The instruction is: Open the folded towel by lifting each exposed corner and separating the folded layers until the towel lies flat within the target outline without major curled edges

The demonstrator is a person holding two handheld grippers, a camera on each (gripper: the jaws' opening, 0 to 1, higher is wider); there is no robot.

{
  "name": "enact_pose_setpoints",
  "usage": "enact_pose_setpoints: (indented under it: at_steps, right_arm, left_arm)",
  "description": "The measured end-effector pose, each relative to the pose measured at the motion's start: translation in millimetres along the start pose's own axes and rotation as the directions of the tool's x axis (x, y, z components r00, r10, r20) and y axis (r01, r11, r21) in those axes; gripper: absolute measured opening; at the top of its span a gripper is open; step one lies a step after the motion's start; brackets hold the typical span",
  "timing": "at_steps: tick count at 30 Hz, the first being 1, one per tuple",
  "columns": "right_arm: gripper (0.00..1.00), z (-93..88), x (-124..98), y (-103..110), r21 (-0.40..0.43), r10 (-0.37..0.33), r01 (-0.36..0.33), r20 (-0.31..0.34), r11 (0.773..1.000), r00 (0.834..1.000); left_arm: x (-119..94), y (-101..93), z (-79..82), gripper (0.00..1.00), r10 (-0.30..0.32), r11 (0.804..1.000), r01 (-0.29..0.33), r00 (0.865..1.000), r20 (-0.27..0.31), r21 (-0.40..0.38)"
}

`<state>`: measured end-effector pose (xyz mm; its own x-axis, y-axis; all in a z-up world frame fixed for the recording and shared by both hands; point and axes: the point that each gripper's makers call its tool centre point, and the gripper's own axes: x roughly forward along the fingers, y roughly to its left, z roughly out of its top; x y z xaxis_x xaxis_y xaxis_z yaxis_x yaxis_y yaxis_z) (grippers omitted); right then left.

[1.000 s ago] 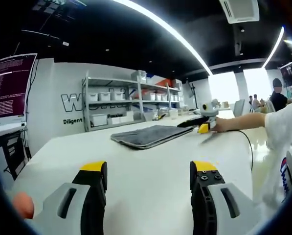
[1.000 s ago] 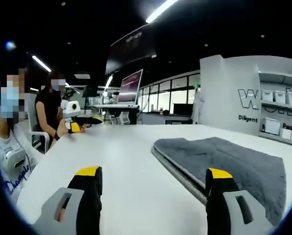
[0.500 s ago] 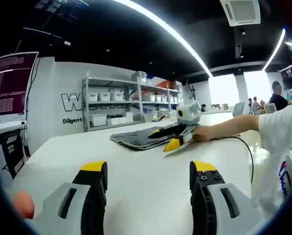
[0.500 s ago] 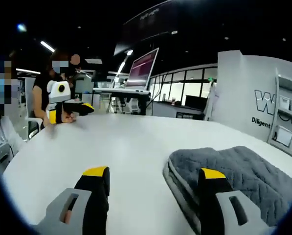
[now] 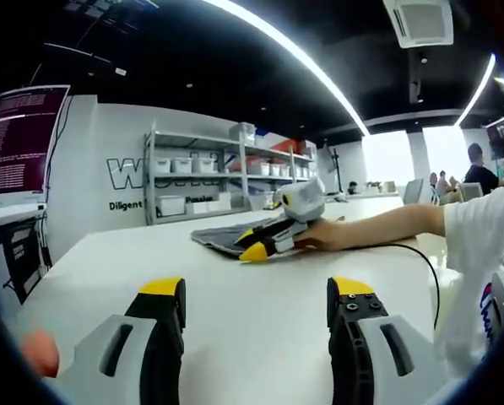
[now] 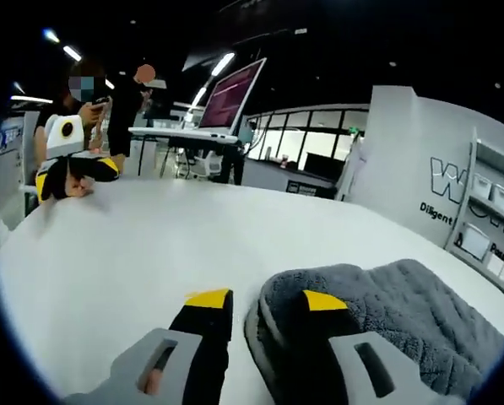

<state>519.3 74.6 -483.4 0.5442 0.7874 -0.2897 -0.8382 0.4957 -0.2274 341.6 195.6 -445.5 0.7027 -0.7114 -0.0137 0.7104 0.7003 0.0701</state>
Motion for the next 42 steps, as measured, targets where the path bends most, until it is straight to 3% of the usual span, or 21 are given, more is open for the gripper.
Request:
enact_pose_setpoints:
  at_steps: [7, 13, 16, 25, 29, 35, 42]
  right_arm:
    - [0.07, 1.8, -1, 3, 0.012, 0.015, -0.015, 0.012, 1.000, 1.000]
    - [0.06, 1.1, -1, 2, -0.030, -0.008, 0.007, -0.008, 1.000, 1.000]
    - [0.00, -0.1, -1, 1, -0.044, -0.016, 0.015, -0.020, 0.999, 1.000]
    - [0.00, 8.4, -5, -6, 0.011, -0.026, 0.026, 0.034, 1.000, 0.999]
    - [0.00, 15.6, -11, -16, 0.088, -0.051, 0.043, 0.096, 0.995, 0.994]
    - [0.00, 14.0, -21, -34, 0.112, -0.089, 0.077, 0.104, 0.991, 0.991]
    - [0.00, 17.8, -49, -74, 0.133, -0.198, 0.183, 0.116, 0.974, 0.973]
  left_arm:
    - [0, 0.2, -0.4, 0.67, 0.005, 1.000, -0.005, 1.000, -0.003, -0.003]
    - [0, 1.3, 0.1, 0.67, 0.006, 1.000, -0.006, 1.000, -0.006, -0.004]
    - [-1, 1.4, 0.8, 0.67, 0.006, 1.000, -0.006, 1.000, -0.005, -0.003]
    - [-1, 2.7, -0.2, 0.66, 0.014, 1.000, -0.014, 1.000, -0.011, -0.008]
    - [-1, 3.7, 0.6, 0.66, 0.015, 1.000, -0.015, 1.000, -0.007, -0.013]
    - [-1, 4.4, 0.1, 0.66, 0.019, 1.000, -0.019, 1.000, -0.008, -0.017]
    - [-2, 5.5, 0.0, 0.66, 0.021, 1.000, -0.021, 1.000, -0.010, -0.019]
